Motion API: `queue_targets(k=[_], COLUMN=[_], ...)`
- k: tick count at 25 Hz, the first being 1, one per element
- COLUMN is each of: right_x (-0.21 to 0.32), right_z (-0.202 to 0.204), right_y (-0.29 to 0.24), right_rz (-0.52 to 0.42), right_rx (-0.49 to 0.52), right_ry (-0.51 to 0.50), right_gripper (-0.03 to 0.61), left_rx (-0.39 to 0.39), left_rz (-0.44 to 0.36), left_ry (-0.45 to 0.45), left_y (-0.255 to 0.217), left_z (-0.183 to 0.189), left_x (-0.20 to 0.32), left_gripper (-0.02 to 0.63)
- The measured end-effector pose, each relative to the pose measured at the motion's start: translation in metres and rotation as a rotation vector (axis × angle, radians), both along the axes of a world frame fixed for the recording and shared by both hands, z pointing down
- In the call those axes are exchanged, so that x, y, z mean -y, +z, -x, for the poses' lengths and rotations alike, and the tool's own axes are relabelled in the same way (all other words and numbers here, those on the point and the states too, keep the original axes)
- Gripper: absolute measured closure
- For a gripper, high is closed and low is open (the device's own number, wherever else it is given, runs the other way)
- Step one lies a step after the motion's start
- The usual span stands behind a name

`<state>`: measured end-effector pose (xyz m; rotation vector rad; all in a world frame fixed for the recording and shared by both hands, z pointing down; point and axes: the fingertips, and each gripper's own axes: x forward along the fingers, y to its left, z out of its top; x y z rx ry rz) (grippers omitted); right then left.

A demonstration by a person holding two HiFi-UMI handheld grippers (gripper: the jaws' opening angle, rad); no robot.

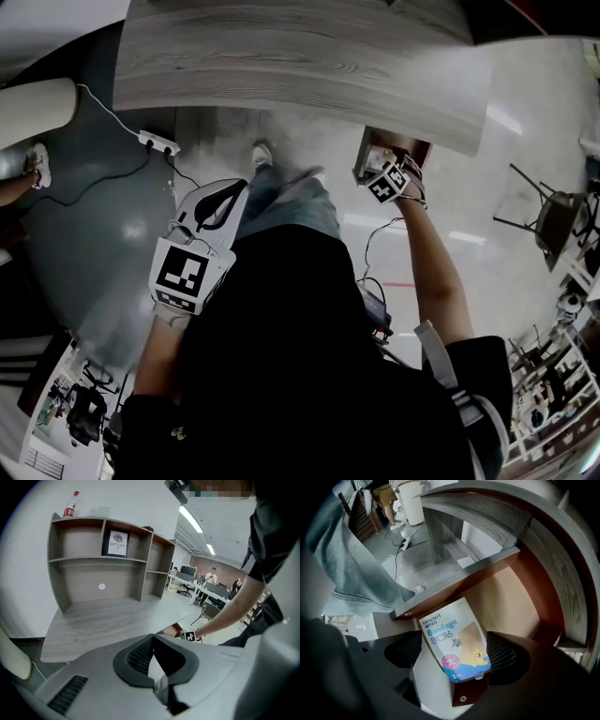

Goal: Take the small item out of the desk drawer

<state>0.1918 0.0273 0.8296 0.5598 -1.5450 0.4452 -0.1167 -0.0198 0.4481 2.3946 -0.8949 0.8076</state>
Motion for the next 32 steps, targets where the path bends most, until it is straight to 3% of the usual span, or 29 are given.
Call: queue_targets(k=[6,18,26,32], right_x=[0.003,0.006,0.007,0.006], right_z=[-0.004,0.0,0.002,-0.005], right_y=[0.007,0.02,0.023,0.011], right_rz=[-0.015,0.074,0.066,0.062], right_rx=[-0.028,-0.036,-0.069,-0.09], right_ry=[-0.037,-0.091,-0.096,-0.026], right_gripper=[0.153,0.137,0.133,0.151], left_rx=[-0.001,0.006,0.002,-0.01], left_rz=[0.022,0.032,0.034,0.022], left_ry=[-0.033,-0.047,-0.048,-0.042], left_y=[0.005,0.008,0.013,0.007], left_z=[0.005,0.009,0.012,0.011], left_x=[0.002,0.0,-0.004,-0.005], left_gripper=[0.604,0.604,0.604,0.604])
